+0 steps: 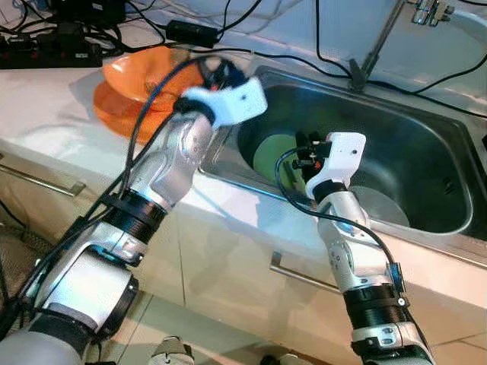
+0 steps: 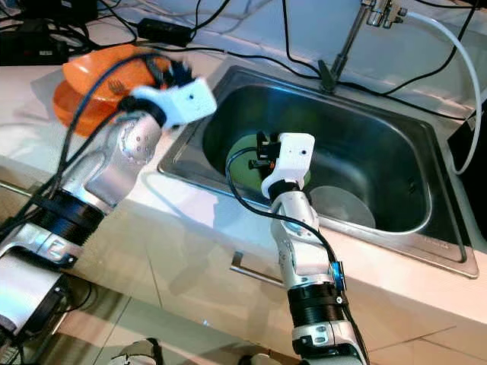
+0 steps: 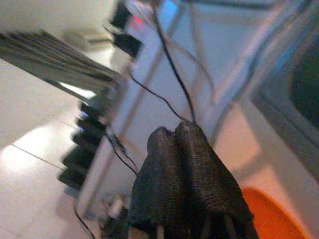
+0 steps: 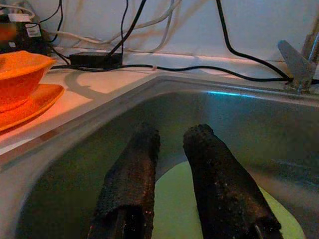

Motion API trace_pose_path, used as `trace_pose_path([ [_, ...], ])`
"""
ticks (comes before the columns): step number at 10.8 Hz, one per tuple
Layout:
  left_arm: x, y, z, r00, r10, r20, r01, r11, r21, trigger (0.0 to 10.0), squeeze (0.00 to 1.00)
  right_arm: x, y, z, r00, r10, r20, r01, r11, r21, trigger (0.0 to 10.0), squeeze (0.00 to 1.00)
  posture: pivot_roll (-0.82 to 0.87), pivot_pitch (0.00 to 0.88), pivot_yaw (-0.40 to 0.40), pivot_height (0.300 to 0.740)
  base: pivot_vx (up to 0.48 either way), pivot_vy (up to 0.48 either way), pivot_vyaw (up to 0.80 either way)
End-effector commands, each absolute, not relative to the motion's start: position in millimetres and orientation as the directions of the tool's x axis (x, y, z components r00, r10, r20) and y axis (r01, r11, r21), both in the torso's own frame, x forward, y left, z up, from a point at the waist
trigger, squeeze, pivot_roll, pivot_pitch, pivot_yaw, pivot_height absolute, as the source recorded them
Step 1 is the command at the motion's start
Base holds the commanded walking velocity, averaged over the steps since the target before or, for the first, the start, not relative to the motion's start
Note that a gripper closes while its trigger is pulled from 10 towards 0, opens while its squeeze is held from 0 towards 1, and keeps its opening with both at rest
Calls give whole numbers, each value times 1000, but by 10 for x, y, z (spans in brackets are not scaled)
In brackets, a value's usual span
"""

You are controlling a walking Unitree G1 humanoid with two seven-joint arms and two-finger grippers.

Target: Kitchen organization

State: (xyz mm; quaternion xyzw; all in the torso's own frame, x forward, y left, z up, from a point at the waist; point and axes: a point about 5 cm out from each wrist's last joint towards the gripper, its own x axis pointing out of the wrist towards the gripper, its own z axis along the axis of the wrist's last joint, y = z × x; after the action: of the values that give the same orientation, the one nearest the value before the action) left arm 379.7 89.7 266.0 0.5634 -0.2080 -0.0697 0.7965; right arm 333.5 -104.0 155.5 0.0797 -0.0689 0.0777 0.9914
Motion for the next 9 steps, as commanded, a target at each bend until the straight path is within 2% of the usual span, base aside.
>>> trace_pose_path([
  [1,3734,767,2868,851,-404,336,-187,365,912,0,0,3340,-1105,1557,983,115,146,-138,978,155,10000,0,54,68,-131,740,0,0,0],
  [2,3585,573,3015,753,-512,414,-146,483,863,0,0,3340,-1104,1556,983,113,145,-136,978,156,10000,0,54,68,-131,740,0,0,0],
  [3,3533,509,3041,720,-547,427,-115,513,851,0,0,3341,-1103,1555,983,112,146,-135,978,157,10000,0,54,68,-131,740,0,0,0],
  [4,3407,358,3026,648,-629,430,8,570,822,1216,0,3343,-1108,1551,984,107,145,-130,979,158,10000,0,54,68,-131,740,0,0,0],
  [5,3335,270,3015,612,-657,440,126,630,766,7843,0,3343,-1121,1551,984,100,145,-123,980,157,10000,0,55,69,-127,740,0,0,0],
  [6,3325,234,2999,610,-659,441,222,676,703,10000,0,3343,-1132,1548,985,96,144,-118,981,156,10000,0,55,69,-127,740,0,0,0],
  [7,3326,221,2961,612,-665,429,336,709,620,10000,0,3341,-1139,1544,985,92,143,-114,981,157,10000,0,54,68,-125,740,0,0,0],
  [8,3327,242,2962,615,-653,442,431,747,506,10000,0,3340,-1148,1545,986,88,144,-111,981,161,10000,1000,54,70,-124,740,0,0,0],
  [9,3343,276,2958,626,-640,446,511,768,385,10000,0,3339,-1155,1546,986,84,145,-106,982,157,10000,1000,54,70,-125,740,0,0,0],
])
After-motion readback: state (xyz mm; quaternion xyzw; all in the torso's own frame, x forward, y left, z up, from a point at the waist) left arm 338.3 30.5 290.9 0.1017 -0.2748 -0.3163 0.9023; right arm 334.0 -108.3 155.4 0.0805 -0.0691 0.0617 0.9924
